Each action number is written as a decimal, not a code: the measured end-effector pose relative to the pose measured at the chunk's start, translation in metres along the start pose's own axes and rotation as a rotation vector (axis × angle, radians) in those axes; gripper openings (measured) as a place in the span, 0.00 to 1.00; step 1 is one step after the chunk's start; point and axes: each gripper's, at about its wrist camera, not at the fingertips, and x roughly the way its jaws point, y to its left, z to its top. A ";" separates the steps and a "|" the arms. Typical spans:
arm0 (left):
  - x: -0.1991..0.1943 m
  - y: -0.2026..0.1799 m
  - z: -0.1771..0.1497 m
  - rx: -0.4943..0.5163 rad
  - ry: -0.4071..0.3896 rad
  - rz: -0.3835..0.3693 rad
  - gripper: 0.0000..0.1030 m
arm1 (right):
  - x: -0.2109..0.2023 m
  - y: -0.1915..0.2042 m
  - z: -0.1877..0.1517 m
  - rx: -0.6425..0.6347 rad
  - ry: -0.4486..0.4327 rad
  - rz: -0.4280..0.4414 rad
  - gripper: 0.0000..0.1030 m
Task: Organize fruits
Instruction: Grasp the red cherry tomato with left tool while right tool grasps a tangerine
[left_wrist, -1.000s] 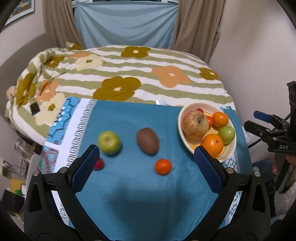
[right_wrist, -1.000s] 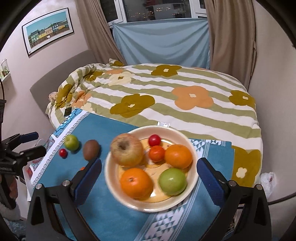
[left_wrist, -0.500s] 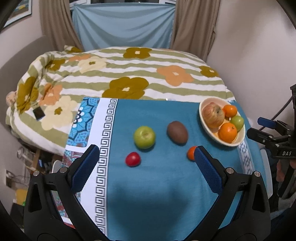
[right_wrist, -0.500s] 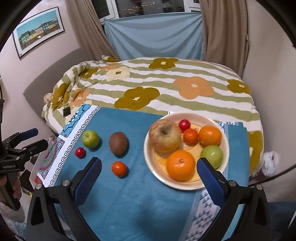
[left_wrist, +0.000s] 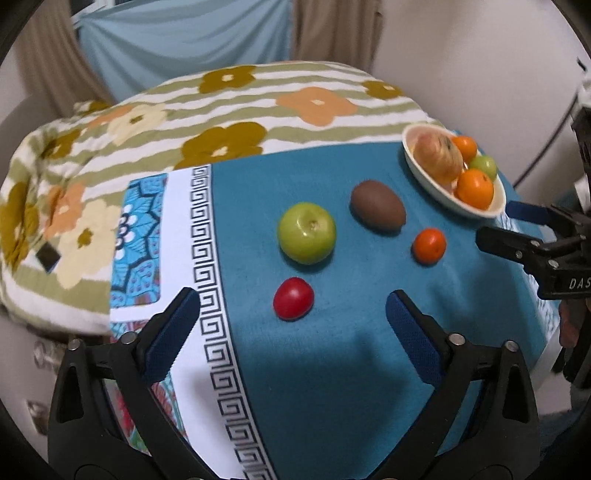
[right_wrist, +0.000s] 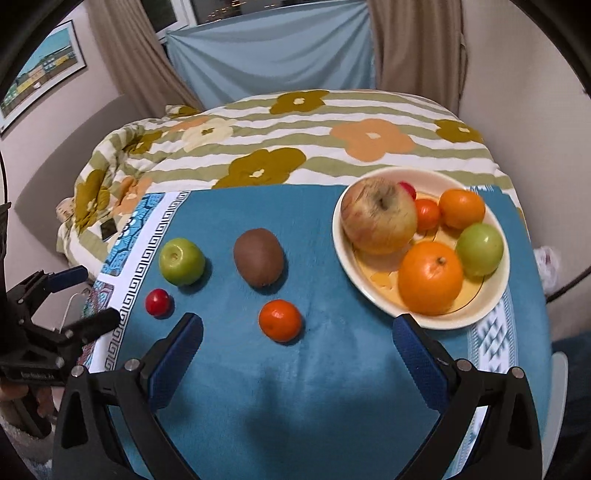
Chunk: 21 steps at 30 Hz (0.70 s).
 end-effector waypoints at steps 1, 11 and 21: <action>0.008 0.000 -0.001 0.022 0.007 -0.009 0.91 | 0.003 0.001 -0.002 0.006 -0.001 -0.004 0.99; 0.055 0.002 -0.012 0.110 0.077 -0.068 0.60 | 0.034 0.018 -0.017 0.004 0.023 -0.077 0.88; 0.065 0.003 -0.014 0.136 0.076 -0.079 0.38 | 0.048 0.023 -0.019 -0.005 0.048 -0.077 0.73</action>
